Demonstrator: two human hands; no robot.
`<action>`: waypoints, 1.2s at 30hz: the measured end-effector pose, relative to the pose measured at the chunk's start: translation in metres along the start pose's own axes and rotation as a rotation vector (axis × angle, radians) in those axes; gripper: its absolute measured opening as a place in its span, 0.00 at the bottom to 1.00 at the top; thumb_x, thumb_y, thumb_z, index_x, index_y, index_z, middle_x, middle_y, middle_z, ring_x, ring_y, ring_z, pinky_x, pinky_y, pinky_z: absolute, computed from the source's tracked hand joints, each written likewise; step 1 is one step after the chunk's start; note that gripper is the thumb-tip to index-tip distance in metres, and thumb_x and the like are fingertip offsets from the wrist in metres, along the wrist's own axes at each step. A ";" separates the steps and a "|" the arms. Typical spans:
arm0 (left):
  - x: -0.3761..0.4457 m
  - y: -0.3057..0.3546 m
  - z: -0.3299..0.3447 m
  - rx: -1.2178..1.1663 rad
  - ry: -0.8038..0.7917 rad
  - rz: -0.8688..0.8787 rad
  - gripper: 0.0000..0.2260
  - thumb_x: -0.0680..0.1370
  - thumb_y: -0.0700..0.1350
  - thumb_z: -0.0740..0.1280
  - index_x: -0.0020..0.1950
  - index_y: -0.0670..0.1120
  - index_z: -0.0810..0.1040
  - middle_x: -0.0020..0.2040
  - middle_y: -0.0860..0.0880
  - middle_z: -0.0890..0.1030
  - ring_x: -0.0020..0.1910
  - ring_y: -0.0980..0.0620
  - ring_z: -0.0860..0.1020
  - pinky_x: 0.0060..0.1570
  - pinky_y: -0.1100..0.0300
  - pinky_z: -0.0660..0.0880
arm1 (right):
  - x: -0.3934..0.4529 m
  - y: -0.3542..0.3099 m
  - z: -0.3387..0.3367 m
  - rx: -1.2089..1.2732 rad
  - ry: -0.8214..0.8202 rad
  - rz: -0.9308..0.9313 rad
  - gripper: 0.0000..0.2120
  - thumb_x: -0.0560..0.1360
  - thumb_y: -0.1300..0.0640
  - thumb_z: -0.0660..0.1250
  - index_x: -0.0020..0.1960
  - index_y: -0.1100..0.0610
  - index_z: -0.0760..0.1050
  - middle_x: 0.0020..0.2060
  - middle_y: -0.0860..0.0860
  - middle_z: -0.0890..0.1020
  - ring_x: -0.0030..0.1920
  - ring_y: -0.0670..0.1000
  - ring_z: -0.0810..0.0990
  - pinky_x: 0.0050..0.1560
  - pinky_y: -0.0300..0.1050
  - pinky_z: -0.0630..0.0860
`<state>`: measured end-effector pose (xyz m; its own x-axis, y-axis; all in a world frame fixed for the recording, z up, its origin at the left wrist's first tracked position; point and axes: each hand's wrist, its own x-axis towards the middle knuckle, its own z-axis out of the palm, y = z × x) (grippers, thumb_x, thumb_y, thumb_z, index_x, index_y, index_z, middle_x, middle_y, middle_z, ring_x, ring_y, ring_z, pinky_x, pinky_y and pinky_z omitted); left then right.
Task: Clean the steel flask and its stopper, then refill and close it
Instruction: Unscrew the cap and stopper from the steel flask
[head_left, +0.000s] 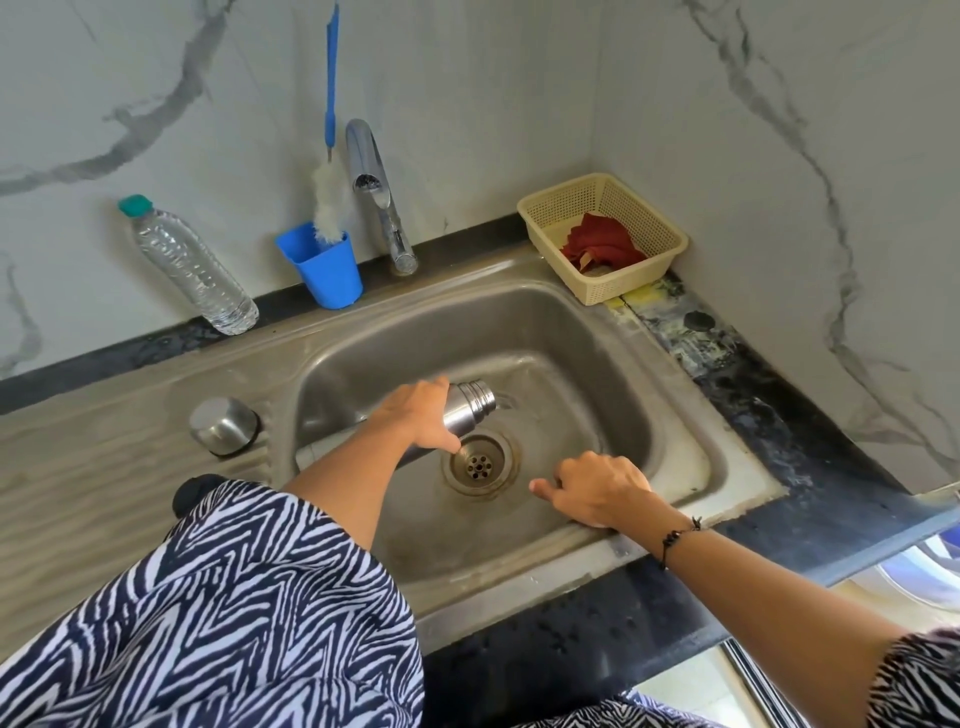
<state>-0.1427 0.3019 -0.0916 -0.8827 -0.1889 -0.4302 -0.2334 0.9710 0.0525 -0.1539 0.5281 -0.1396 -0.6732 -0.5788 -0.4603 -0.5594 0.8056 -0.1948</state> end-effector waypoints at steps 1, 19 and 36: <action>0.000 0.000 -0.001 0.006 -0.001 0.000 0.31 0.67 0.52 0.74 0.64 0.44 0.66 0.50 0.47 0.73 0.48 0.45 0.75 0.41 0.56 0.71 | 0.000 0.000 0.000 -0.001 0.000 -0.001 0.32 0.77 0.34 0.45 0.51 0.58 0.77 0.48 0.55 0.81 0.48 0.56 0.79 0.47 0.50 0.71; 0.003 0.003 -0.019 0.143 -0.011 0.011 0.31 0.67 0.53 0.75 0.64 0.44 0.66 0.48 0.48 0.73 0.47 0.46 0.74 0.42 0.56 0.71 | 0.000 -0.001 -0.001 -0.015 -0.008 -0.003 0.32 0.77 0.34 0.46 0.53 0.58 0.77 0.50 0.56 0.80 0.50 0.57 0.78 0.48 0.51 0.71; 0.008 0.023 -0.059 0.632 0.029 0.165 0.31 0.67 0.53 0.76 0.64 0.45 0.67 0.53 0.47 0.79 0.49 0.47 0.77 0.44 0.57 0.70 | 0.000 0.000 -0.001 -0.020 -0.002 -0.014 0.32 0.77 0.34 0.46 0.52 0.57 0.77 0.49 0.55 0.80 0.49 0.56 0.78 0.45 0.48 0.69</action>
<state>-0.1790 0.3140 -0.0408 -0.8992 -0.0249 -0.4368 0.1834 0.8850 -0.4279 -0.1544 0.5276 -0.1390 -0.6641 -0.5899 -0.4594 -0.5785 0.7946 -0.1841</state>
